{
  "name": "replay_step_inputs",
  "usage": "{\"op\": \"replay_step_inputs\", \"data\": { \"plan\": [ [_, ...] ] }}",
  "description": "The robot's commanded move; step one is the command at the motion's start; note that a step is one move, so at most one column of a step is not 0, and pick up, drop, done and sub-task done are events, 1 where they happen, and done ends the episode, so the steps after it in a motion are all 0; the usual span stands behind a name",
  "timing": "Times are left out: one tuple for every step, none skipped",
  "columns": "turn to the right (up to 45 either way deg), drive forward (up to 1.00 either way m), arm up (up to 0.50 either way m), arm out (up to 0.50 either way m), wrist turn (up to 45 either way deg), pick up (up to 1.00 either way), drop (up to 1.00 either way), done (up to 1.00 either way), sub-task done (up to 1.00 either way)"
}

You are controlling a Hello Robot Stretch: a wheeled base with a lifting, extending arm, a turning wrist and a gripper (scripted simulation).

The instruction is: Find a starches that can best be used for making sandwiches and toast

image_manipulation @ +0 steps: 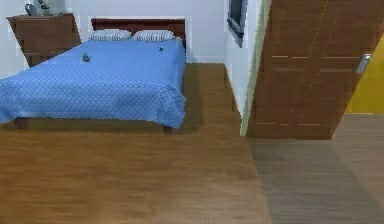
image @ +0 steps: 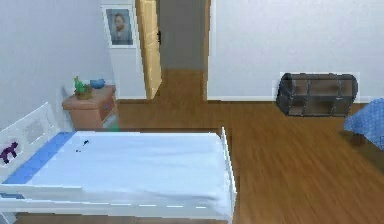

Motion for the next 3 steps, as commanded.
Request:
{"op": "replay_step_inputs", "data": {
  "plan": [
    [45.0, 0.00, 0.00, 0.00, 0.0, 0.00, 0.00, 0.00, 0.00],
    [9.0, 0.00, 0.00, 0.00, 0.0, 0.00, 0.00, 0.00, 0.00],
    [0.0, 0.50, 0.00, 0.00, 0.0, 0.00, 0.00, 0.00, 0.00]
  ]
}}
